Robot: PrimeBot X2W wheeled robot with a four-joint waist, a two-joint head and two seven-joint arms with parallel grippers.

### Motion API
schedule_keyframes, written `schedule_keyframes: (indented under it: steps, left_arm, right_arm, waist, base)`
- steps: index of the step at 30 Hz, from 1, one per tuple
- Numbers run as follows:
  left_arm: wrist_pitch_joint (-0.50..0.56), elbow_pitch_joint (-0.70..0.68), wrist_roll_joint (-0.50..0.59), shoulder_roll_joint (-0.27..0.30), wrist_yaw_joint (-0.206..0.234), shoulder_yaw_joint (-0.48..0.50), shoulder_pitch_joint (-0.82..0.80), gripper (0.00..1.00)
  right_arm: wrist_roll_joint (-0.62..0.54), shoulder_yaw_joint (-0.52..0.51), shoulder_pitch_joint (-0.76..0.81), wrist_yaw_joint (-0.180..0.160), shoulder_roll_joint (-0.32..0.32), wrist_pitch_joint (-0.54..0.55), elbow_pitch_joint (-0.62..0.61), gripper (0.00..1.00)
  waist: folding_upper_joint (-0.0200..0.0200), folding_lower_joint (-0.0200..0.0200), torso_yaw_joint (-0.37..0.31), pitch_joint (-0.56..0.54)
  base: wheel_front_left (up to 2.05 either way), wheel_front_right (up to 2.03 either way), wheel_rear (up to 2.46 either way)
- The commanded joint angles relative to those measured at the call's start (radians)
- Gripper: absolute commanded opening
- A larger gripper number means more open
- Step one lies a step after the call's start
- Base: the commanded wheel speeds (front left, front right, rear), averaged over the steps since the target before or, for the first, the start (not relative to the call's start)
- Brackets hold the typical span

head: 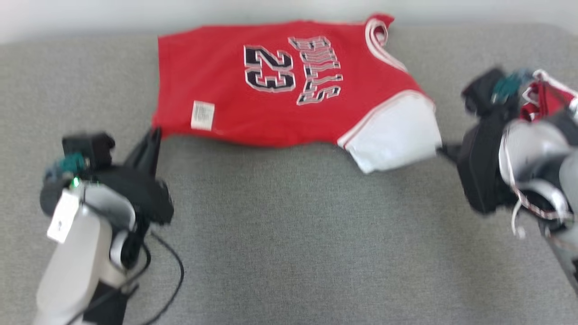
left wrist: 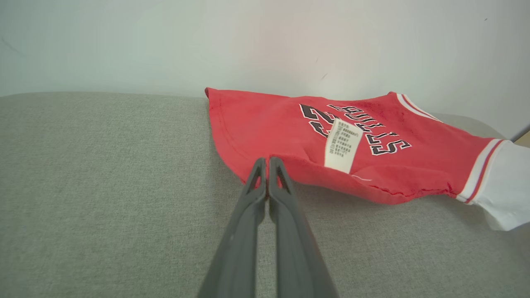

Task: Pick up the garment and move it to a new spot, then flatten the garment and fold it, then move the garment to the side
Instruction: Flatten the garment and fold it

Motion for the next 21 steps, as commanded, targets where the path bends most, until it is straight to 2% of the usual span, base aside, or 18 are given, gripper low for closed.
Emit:
schedule_keyframes:
  steps: [1, 7, 21]
  left_arm:
    - [0.003, -0.016, -0.004, 0.006, 0.001, 0.002, 0.025, 0.00]
    - [0.050, -0.111, -0.030, 0.019, 0.037, 0.014, 0.170, 0.00]
    - [0.129, -0.303, -0.053, 0.060, 0.119, 0.032, 0.449, 0.00]
  right_arm:
    - [0.013, -0.002, 0.023, -0.001, -0.016, 0.018, -0.013, 0.00]
    - [0.081, 0.004, 0.142, -0.001, -0.060, 0.169, -0.125, 0.00]
    - [0.180, -0.010, 0.375, 0.000, -0.124, 0.355, -0.247, 0.00]
  waist:
    - [0.0001, 0.0003, 0.002, -0.033]
    - [0.0001, 0.0003, 0.008, -0.073]
    - [0.0001, 0.0003, 0.037, -0.157]
  base:
    - [0.00, 0.00, 0.00]
    - [0.00, 0.00, 0.00]
    - [0.00, 0.00, 0.00]
